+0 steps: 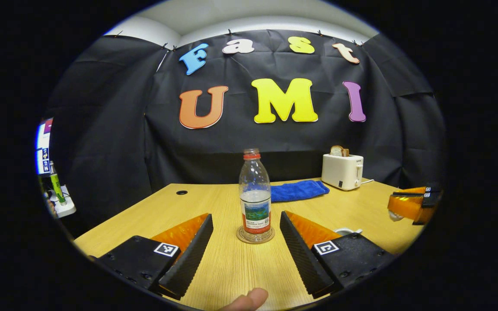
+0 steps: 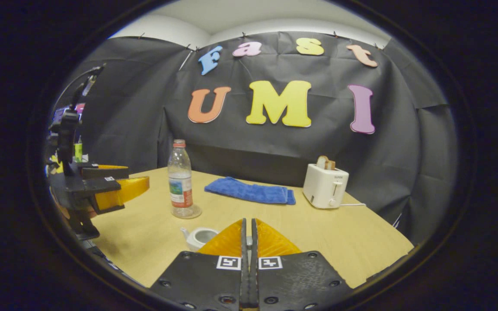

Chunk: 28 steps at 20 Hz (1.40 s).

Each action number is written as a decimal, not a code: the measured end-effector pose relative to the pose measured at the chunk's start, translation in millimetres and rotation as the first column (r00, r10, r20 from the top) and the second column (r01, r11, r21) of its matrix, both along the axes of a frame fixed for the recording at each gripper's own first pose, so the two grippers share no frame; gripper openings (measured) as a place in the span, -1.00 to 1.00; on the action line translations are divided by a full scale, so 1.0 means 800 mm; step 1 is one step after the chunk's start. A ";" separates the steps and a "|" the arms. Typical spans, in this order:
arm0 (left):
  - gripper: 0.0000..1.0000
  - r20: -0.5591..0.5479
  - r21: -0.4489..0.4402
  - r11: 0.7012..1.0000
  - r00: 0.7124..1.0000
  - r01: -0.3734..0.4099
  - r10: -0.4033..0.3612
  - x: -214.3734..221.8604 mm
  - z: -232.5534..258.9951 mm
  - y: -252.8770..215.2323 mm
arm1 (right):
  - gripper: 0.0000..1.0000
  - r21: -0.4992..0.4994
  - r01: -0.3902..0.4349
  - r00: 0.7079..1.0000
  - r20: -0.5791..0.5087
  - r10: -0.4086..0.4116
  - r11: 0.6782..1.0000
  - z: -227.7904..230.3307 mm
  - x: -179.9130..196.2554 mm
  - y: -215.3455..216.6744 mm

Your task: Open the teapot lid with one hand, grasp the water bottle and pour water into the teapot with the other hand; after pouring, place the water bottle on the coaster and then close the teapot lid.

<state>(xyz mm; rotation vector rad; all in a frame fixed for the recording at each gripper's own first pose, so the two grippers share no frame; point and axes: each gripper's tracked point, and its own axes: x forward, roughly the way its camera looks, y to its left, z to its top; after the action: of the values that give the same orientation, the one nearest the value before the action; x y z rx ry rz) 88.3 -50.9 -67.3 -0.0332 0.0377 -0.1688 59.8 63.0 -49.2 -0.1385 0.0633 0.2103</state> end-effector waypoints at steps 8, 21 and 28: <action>0.95 -0.006 0.052 0.996 0.998 -0.068 0.069 -0.050 0.048 0.050 | -0.99 0.057 -0.147 0.988 -0.044 0.149 0.988 -0.016 0.025 0.068; 0.94 -0.002 0.044 0.997 0.998 -0.062 0.063 -0.079 0.070 0.080 | -1.00 0.143 -0.105 0.978 -0.166 0.128 0.984 -0.054 0.078 0.092; 0.94 -0.020 0.053 0.998 0.999 -0.037 0.039 -0.076 0.064 0.073 | -0.92 0.130 -0.102 0.977 -0.171 0.124 0.986 -0.058 0.079 0.088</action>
<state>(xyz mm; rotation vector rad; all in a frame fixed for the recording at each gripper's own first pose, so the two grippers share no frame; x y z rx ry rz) 27.2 7.4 -16.0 0.0164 0.0623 -0.1294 123.0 133.8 -95.9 -0.0018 0.2217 0.3394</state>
